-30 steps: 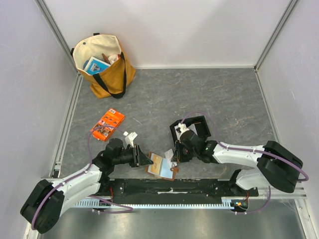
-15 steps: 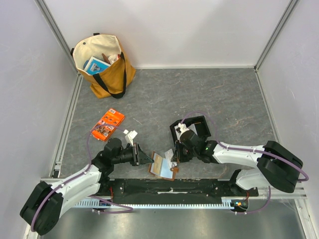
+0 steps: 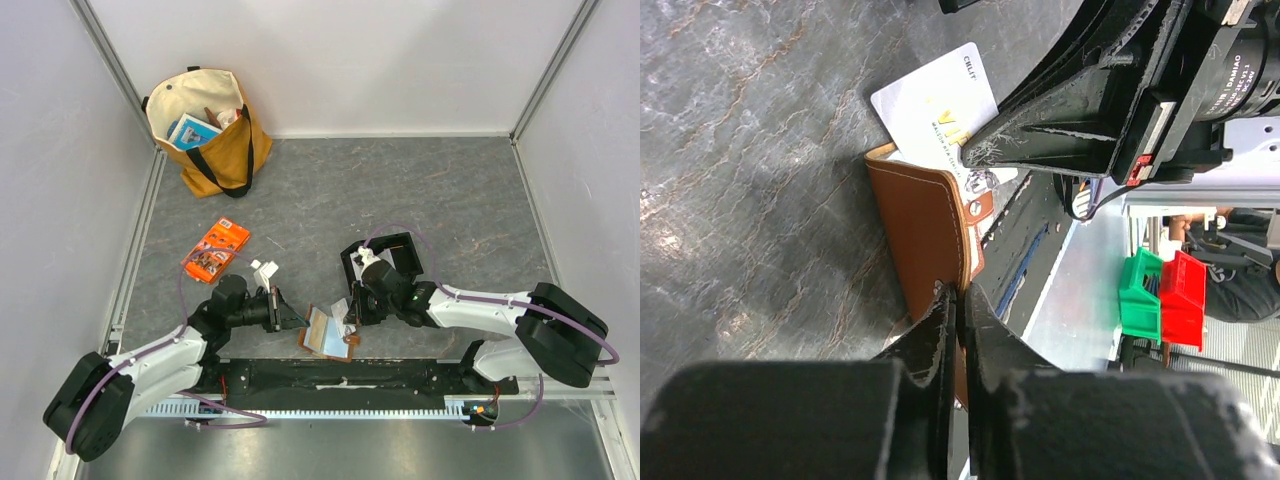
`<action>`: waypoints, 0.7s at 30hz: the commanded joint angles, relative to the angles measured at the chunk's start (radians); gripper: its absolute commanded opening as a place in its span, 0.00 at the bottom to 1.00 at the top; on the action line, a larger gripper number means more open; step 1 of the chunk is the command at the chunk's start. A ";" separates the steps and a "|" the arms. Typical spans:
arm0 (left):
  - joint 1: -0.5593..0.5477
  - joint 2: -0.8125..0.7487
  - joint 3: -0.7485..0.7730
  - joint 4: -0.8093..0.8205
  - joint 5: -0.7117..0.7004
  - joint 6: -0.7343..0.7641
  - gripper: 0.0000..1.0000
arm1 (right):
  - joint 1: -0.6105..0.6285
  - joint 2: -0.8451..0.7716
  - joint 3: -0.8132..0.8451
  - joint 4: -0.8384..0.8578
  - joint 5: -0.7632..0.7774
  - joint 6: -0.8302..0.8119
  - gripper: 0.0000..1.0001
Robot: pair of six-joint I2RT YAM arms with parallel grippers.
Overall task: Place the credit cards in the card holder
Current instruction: Insert the credit card into the card slot.
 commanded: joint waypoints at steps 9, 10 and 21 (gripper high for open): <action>-0.002 0.026 0.045 0.002 0.012 0.011 0.35 | -0.004 0.021 0.007 -0.078 0.056 -0.044 0.00; -0.004 0.024 0.048 0.000 0.012 0.010 0.35 | -0.004 0.021 0.007 -0.078 0.056 -0.046 0.00; -0.002 0.036 0.063 -0.059 -0.040 0.030 0.39 | -0.004 0.003 -0.005 -0.078 0.060 -0.038 0.00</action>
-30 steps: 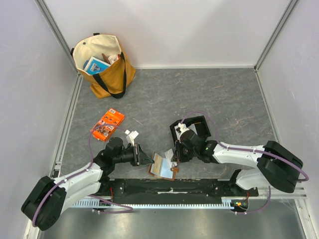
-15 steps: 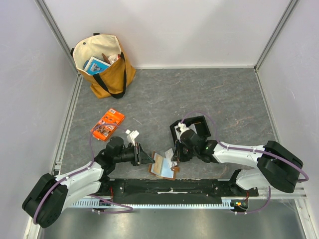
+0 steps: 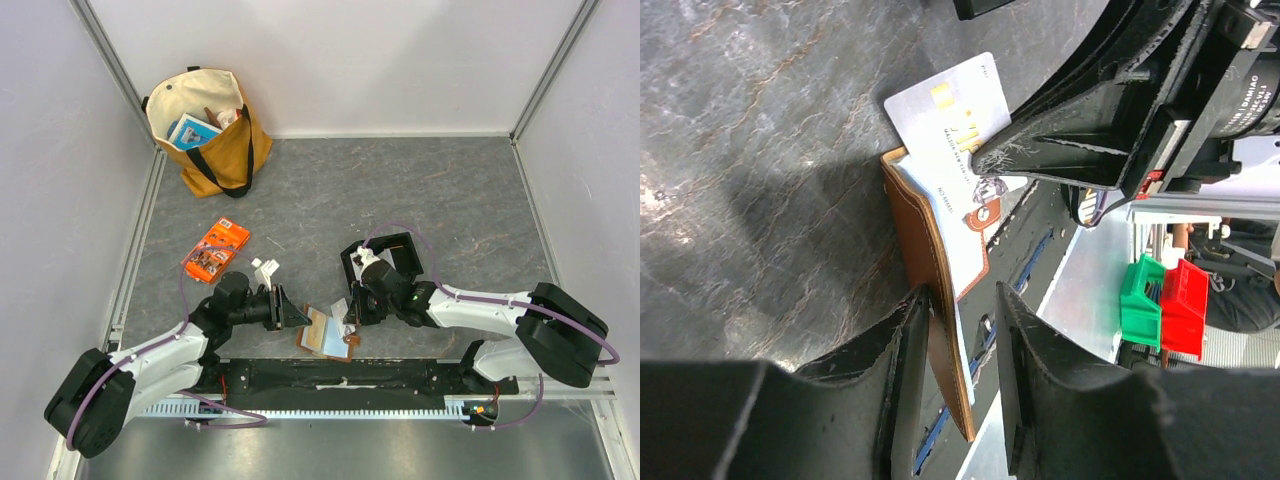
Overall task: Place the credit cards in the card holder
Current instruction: Insert the credit card into the card slot.
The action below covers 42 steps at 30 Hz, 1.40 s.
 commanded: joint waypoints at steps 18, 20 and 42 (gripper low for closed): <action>-0.003 0.041 0.025 0.053 0.028 0.029 0.02 | -0.004 -0.001 -0.012 -0.077 0.071 -0.027 0.00; -0.003 0.051 0.011 0.120 0.064 0.006 0.02 | -0.004 -0.001 -0.009 -0.079 0.072 -0.028 0.00; -0.075 0.218 0.035 0.301 0.098 -0.049 0.05 | -0.009 0.002 -0.004 -0.080 0.065 -0.028 0.00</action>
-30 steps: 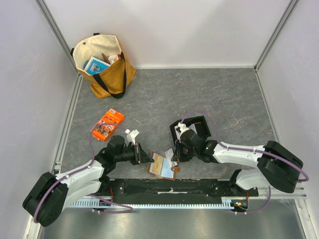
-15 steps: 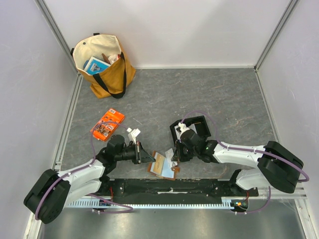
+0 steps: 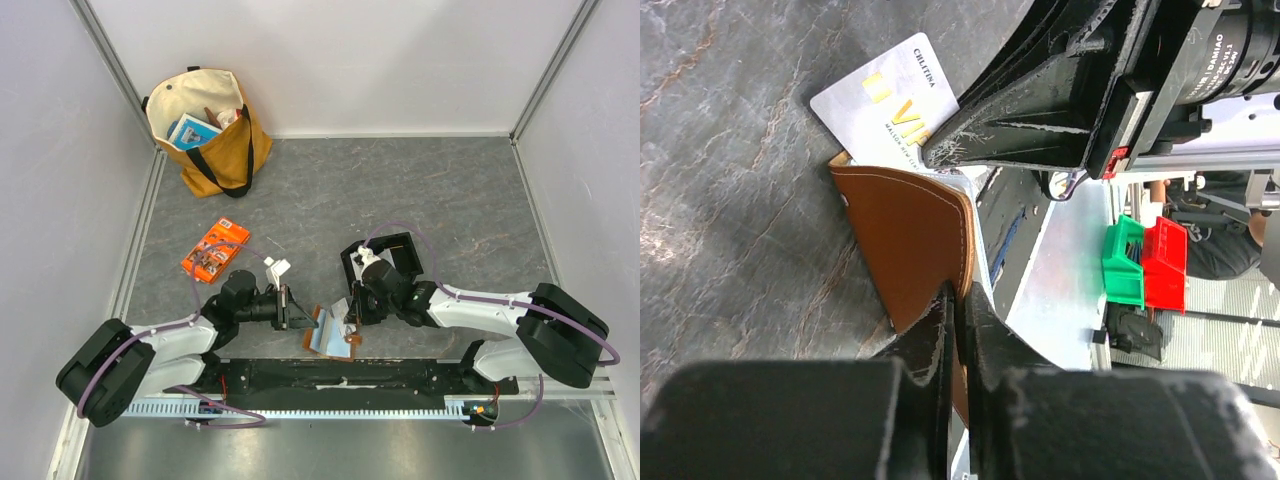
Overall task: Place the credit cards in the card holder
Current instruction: Insert the credit card into the card slot.
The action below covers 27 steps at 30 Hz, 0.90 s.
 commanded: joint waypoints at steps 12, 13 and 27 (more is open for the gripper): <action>-0.142 -0.061 0.125 -0.303 -0.294 0.030 0.02 | -0.004 -0.225 0.049 -0.225 0.289 0.018 0.00; -0.154 -0.080 0.134 -0.326 -0.319 0.030 0.02 | -0.006 -0.267 0.049 -0.224 0.307 0.031 0.00; -0.266 -0.264 0.120 -0.379 -0.616 -0.191 0.02 | 0.370 -0.145 0.250 -0.205 0.834 0.355 0.00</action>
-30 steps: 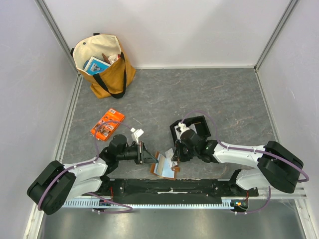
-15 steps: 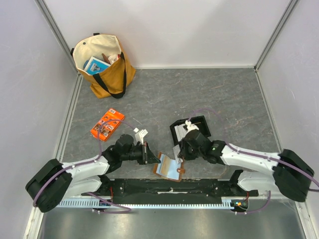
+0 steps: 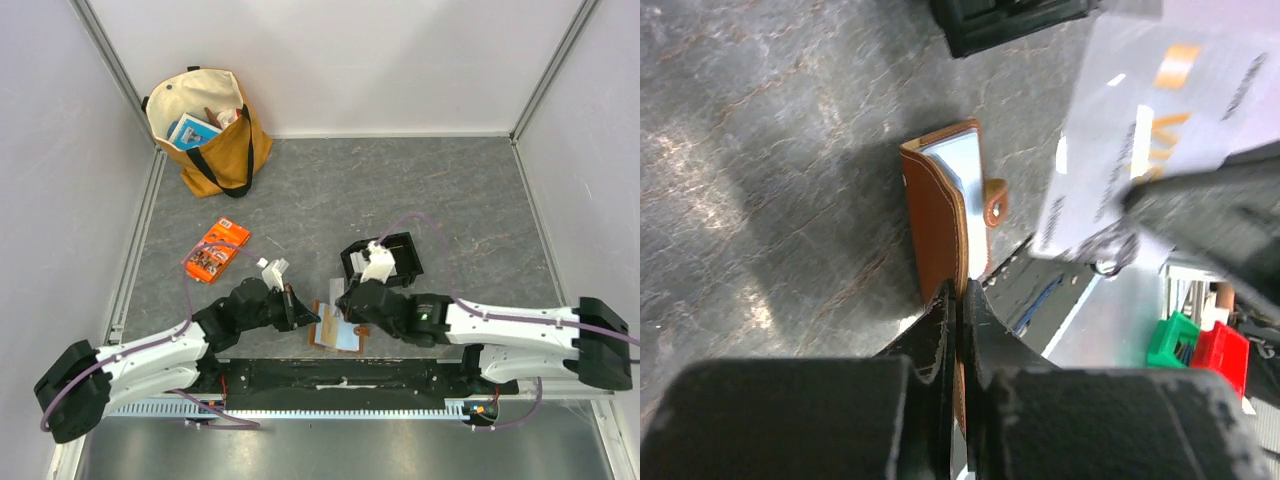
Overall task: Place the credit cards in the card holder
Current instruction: Insert the credit card into the card slot.
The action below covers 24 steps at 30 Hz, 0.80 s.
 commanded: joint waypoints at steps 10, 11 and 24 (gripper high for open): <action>-0.058 -0.098 0.049 -0.072 -0.224 -0.128 0.02 | 0.199 0.246 0.213 -0.113 0.422 0.202 0.00; -0.061 -0.101 0.049 -0.072 -0.227 -0.129 0.02 | 0.201 0.250 0.216 -0.119 0.422 0.207 0.00; -0.069 -0.090 0.053 -0.063 -0.231 -0.132 0.02 | 0.221 0.265 0.221 -0.067 0.409 0.167 0.00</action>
